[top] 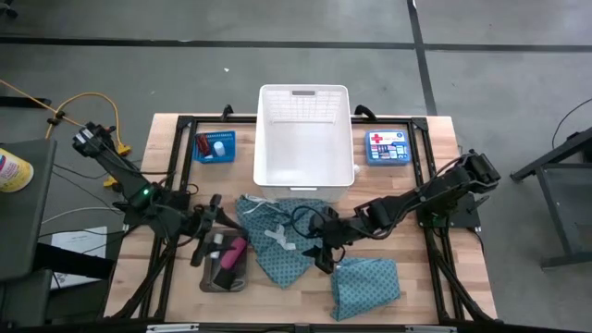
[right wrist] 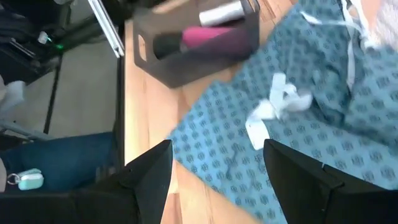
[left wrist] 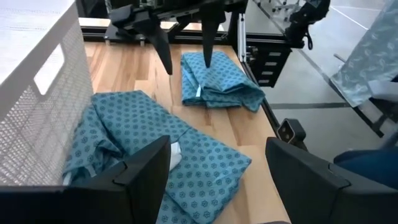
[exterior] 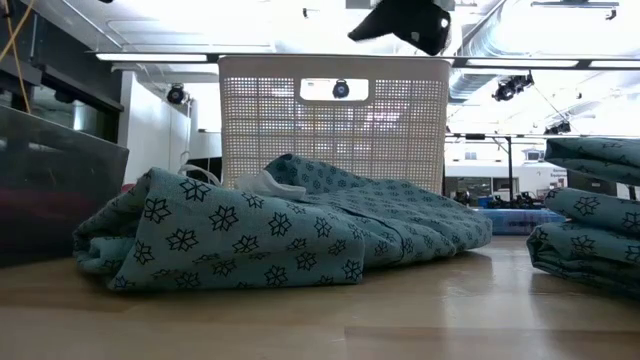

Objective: Pick & place medical supplies in basket/bin
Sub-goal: Put the transparent bottle into the blue bin

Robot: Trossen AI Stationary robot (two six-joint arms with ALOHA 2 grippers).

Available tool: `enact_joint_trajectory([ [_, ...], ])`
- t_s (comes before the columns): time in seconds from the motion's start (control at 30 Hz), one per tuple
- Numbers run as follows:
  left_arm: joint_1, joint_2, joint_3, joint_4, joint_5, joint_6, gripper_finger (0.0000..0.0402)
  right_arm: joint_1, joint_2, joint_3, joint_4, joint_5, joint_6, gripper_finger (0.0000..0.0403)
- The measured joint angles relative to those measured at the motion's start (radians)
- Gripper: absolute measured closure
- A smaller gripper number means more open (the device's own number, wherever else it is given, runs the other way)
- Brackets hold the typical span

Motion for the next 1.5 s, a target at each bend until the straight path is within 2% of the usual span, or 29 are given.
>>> enact_joint_trajectory([
  [0.17,-0.003,0.0,0.0,0.0,-0.007,-0.001,0.0147,0.035,0.0,0.0,-0.177,0.032,0.113,0.0162],
  [0.53,-0.003,0.0,0.0,-0.001,-0.004,-0.004,0.0147,0.233,0.0,-0.006,-0.679,0.259,0.469,0.0162],
  [0.7,-0.003,0.0,0.0,-0.002,-0.004,-0.004,0.0147,0.275,-0.019,-0.099,-0.699,0.279,0.568,0.0162],
  [0.83,-0.003,0.0,0.0,-0.002,-0.004,-0.004,0.0147,0.282,-0.066,-0.222,-0.68,0.28,0.616,0.0162],
  [1.03,-0.003,0.0,0.0,-0.002,-0.004,-0.014,0.0147,0.279,-0.248,-0.435,-0.63,0.318,0.601,0.0162],
  [1.27,-0.002,0.0,0.0,-0.002,-0.01,-0.012,0.0147,0.242,-0.567,-0.679,-0.585,0.391,0.494,0.0162],
  [1.5,-0.001,0.0,0.0,-0.001,-0.017,-0.011,0.0147,0.081,-0.857,-0.805,-0.506,0.42,0.275,0.0162],
])
